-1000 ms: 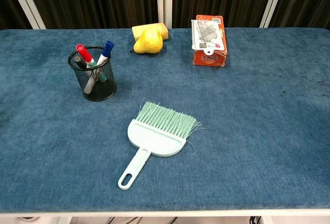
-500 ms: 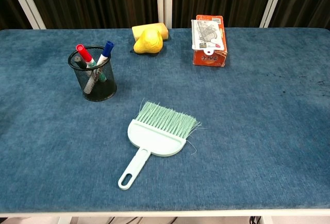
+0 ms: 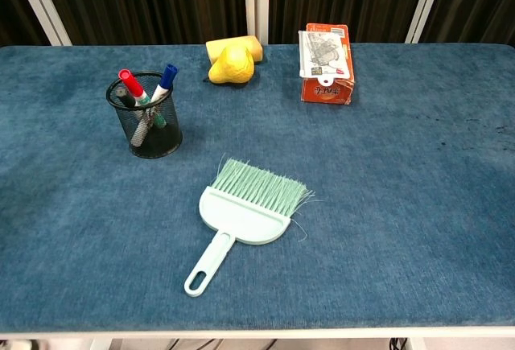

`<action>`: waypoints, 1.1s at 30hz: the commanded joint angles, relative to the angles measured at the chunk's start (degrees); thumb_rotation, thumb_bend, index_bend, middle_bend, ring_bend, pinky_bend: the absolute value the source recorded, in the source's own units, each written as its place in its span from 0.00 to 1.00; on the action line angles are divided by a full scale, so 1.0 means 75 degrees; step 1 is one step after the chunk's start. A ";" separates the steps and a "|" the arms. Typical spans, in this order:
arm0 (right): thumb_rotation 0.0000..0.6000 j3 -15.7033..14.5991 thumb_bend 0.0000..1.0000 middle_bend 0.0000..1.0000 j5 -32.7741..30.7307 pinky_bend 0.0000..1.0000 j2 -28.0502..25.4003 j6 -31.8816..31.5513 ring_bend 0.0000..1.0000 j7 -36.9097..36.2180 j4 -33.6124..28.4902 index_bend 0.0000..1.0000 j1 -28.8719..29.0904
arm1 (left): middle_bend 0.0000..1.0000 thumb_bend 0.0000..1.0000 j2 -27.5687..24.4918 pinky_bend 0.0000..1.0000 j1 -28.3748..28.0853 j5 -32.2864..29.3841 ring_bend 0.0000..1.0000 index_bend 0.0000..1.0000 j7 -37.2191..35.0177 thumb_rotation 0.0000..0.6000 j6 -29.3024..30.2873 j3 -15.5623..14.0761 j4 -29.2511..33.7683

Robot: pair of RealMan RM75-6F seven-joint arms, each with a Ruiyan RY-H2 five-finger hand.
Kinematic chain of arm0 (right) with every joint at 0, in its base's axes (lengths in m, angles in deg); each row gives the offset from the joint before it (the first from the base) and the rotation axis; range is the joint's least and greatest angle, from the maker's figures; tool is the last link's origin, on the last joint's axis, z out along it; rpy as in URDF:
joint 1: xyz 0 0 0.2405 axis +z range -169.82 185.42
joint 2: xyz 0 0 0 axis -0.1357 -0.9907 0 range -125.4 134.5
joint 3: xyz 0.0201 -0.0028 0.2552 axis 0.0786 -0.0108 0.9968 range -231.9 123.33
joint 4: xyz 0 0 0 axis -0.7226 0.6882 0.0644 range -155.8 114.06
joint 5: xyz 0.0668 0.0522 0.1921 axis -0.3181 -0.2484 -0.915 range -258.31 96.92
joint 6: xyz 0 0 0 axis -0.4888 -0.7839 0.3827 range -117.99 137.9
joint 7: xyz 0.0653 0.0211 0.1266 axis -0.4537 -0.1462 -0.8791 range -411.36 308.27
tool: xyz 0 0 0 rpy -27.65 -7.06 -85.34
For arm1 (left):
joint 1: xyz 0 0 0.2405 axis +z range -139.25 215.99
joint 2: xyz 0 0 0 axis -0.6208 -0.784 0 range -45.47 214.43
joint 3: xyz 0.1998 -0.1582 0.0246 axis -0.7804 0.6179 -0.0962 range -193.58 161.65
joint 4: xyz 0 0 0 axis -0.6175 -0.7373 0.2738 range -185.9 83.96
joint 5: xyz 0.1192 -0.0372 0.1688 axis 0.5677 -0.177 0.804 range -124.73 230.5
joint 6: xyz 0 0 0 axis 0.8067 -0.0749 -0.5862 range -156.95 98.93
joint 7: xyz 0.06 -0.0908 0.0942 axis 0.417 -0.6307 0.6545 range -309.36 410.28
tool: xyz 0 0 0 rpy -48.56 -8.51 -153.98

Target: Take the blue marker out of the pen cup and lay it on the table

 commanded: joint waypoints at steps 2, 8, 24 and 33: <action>1.00 -0.0003 0.18 0.00 -0.0036 0.00 -0.0011 0.0046 0.00 -0.0003 -0.0019 0.00 0.0005 | 0.09 0.22 -0.0244 0.14 -0.0568 -0.0048 0.00 0.09 0.0422 1.00 -0.0605 0.0341 0.0979; 1.00 -0.0007 0.18 0.00 -0.0097 0.00 -0.0094 0.0179 0.00 0.0096 -0.0211 0.00 0.0050 | 0.17 0.22 -0.0098 0.16 -0.1345 -0.1370 0.04 0.19 0.2181 1.00 -0.1487 0.1148 0.2393; 1.00 0.0057 0.18 0.00 -0.0171 0.00 -0.0431 0.0025 0.00 0.0238 -0.0652 0.00 -0.0019 | 0.22 0.20 0.1687 0.15 -0.4256 -0.7280 0.06 0.23 0.6426 1.00 -0.1297 0.2615 0.3500; 1.00 0.0019 0.18 0.00 -0.0302 0.00 -0.0400 0.0233 0.00 0.0186 -0.0600 0.00 0.0008 | 0.23 0.20 0.2432 0.15 -0.5263 -0.8335 0.06 0.24 0.6802 1.00 -0.1134 0.2728 0.2744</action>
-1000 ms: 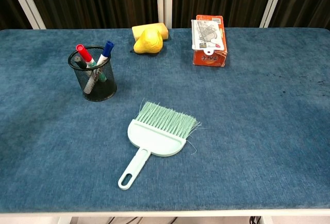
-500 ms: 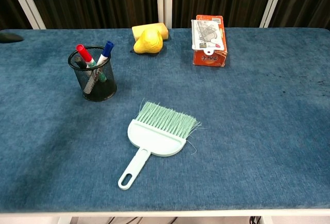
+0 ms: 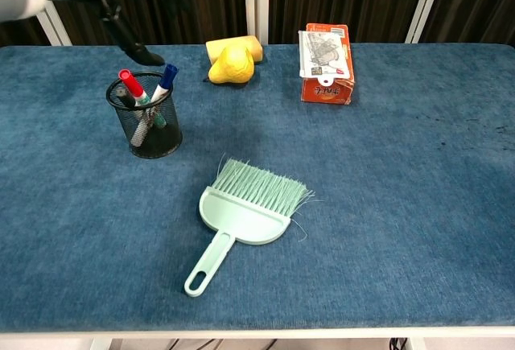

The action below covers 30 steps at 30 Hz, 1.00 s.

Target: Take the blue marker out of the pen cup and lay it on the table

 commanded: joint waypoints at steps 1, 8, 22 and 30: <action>1.00 0.0004 0.18 0.00 -0.0028 0.00 -0.0007 0.0012 0.00 -0.0033 0.0016 0.00 -0.0001 | 0.23 0.20 0.0240 0.15 -0.0300 -0.0278 0.06 0.23 0.0108 1.00 0.0040 0.0016 -0.0335; 1.00 0.0033 0.18 0.00 -0.0167 0.00 -0.0026 0.0051 0.00 -0.0197 0.0149 0.00 -0.0030 | 0.29 0.22 0.0541 0.14 -0.0615 -0.0660 0.06 0.24 0.0138 1.00 0.0240 -0.0133 -0.0980; 1.00 0.0051 0.18 0.00 -0.0273 0.00 0.0039 0.0203 0.00 -0.0272 0.0266 0.00 0.0011 | 0.36 0.27 0.0791 0.14 -0.0834 -0.1012 0.11 0.30 0.0034 1.00 0.0079 -0.0525 -0.1768; 1.00 0.0060 0.18 0.00 -0.0301 0.00 0.0096 0.0247 0.00 -0.0272 0.0321 0.00 0.0030 | 0.43 0.29 0.0903 0.14 -0.0908 -0.0892 0.17 0.38 -0.0023 1.00 -0.0002 -0.0733 -0.2042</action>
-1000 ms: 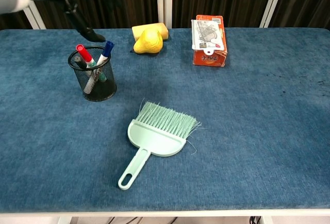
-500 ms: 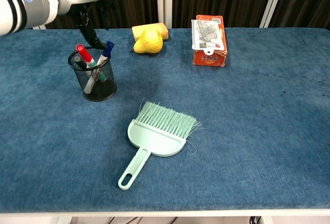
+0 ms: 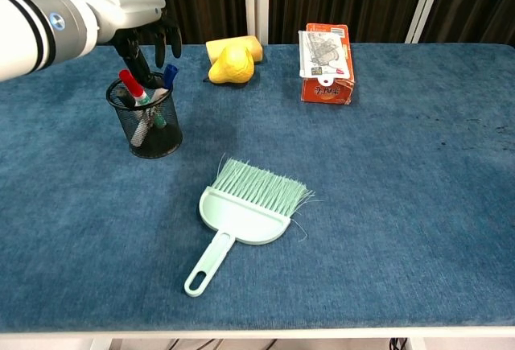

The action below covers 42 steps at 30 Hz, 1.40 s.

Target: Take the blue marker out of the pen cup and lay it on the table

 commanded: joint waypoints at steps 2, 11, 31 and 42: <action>1.00 0.0016 0.18 0.00 0.0006 0.00 0.0036 -0.0023 0.00 -0.0012 0.0034 0.00 0.0003 | 0.44 0.29 0.0051 0.14 -0.0025 -0.0020 0.18 0.39 -0.0018 1.00 -0.0029 -0.0053 -0.0080; 1.00 0.0027 0.18 0.00 -0.0078 0.00 0.0065 0.0061 0.00 -0.0059 0.0116 0.00 0.0014 | 0.51 0.31 0.0100 0.14 -0.0065 0.0033 0.21 0.44 -0.0103 1.00 -0.0063 -0.0120 -0.0231; 1.00 0.0057 0.18 0.00 -0.0239 0.00 0.0031 0.0222 0.00 -0.0089 0.0108 0.00 0.0039 | 0.58 0.31 0.0300 0.15 -0.0202 -0.0065 0.29 0.49 -0.0117 1.00 -0.0138 -0.0140 -0.0479; 1.00 0.0058 0.18 0.00 -0.0264 0.00 0.0042 0.0260 0.00 -0.0099 0.0119 0.00 0.0044 | 0.66 0.31 0.0297 0.20 -0.0216 -0.0063 0.39 0.56 -0.0063 1.00 -0.0077 -0.0185 -0.0484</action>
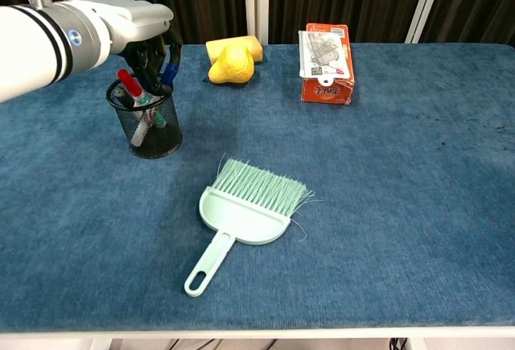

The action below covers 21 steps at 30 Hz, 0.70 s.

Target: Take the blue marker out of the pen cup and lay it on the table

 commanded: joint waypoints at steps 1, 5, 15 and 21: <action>1.00 -0.0003 0.18 0.00 0.0003 0.00 -0.0001 -0.0004 0.00 0.0003 0.0000 0.00 -0.0004 | 0.66 0.31 -0.0003 0.20 0.0000 0.0007 0.39 0.57 -0.0008 1.00 0.0006 0.0003 0.0011; 1.00 -0.0001 0.18 0.00 -0.0007 0.00 -0.0010 0.0001 0.00 0.0009 -0.0010 0.00 -0.0007 | 0.67 0.31 -0.0011 0.20 0.0015 0.0078 0.41 0.58 -0.0066 1.00 0.0003 -0.0001 0.0022; 1.00 0.0006 0.18 0.00 -0.0032 0.00 -0.0014 0.0039 0.00 0.0032 -0.0025 0.00 0.0008 | 0.72 0.34 -0.0055 0.20 0.0043 0.0220 0.45 0.64 -0.0127 1.00 0.0112 0.0024 0.0152; 1.00 0.0004 0.18 0.00 -0.0002 0.00 -0.0058 0.0009 0.00 0.0022 -0.0081 0.00 -0.0001 | 0.75 0.35 -0.0246 0.21 0.0099 0.0273 0.48 0.67 -0.0132 1.00 0.0352 0.0112 0.0561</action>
